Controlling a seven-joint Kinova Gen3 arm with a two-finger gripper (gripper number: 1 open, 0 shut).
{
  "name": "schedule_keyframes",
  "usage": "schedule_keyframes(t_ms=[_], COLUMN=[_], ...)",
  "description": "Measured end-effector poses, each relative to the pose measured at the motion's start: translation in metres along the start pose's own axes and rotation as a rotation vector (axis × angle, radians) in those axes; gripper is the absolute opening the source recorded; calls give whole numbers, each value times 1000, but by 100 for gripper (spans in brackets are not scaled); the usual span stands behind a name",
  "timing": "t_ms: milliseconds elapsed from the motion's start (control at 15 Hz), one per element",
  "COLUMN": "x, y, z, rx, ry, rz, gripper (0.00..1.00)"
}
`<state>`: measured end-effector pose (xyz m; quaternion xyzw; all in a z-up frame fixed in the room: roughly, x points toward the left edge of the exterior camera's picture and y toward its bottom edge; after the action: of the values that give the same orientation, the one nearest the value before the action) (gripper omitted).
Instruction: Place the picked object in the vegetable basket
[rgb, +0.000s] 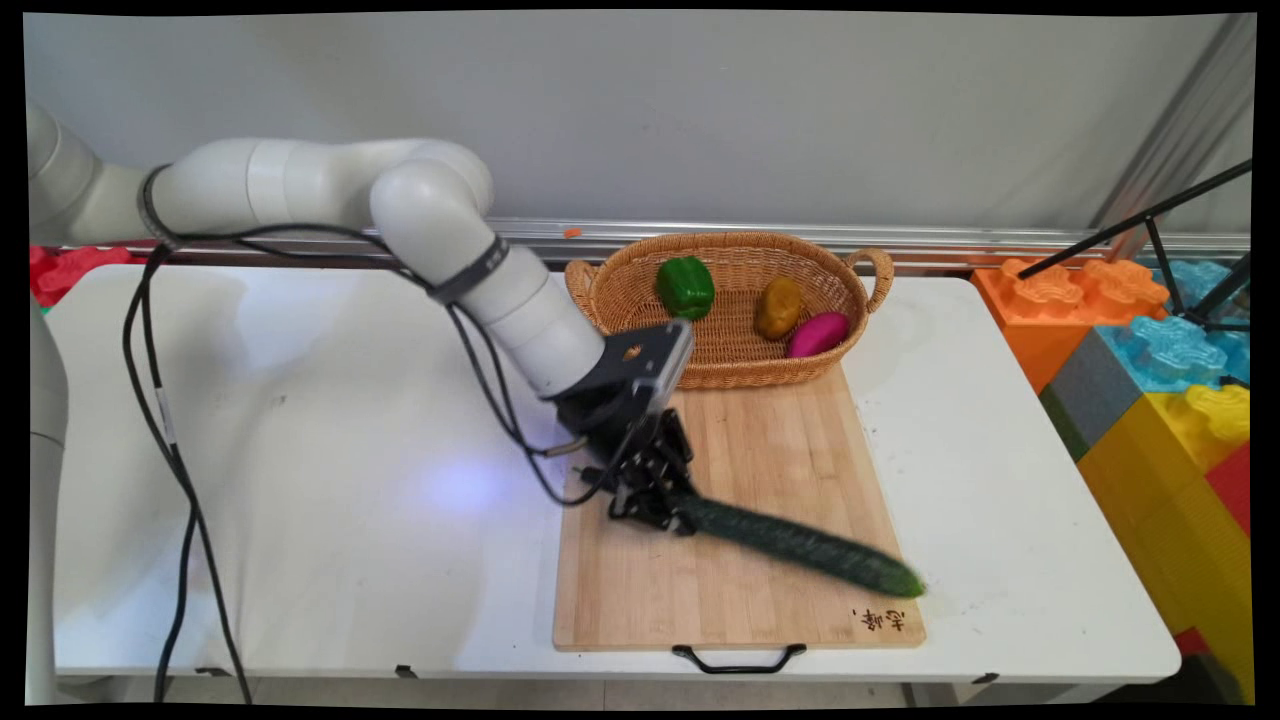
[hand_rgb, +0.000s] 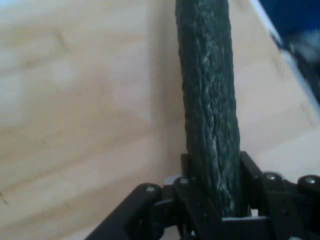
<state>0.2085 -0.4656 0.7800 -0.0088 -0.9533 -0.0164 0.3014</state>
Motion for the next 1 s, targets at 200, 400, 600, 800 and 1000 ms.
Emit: schedule_keyframes(t_ms=[200, 400, 600, 800, 1000], x=[26, 46, 51, 45, 34], y=[-16, -45, -69, -92, -107], z=[-20, -42, -58, -69, -71], rx=[27, 115, 210, 307, 375], ry=[105, 208, 261, 276, 265], rz=[-60, -138, -204, -286, -362], gripper=[0, 0, 0, 0, 0])
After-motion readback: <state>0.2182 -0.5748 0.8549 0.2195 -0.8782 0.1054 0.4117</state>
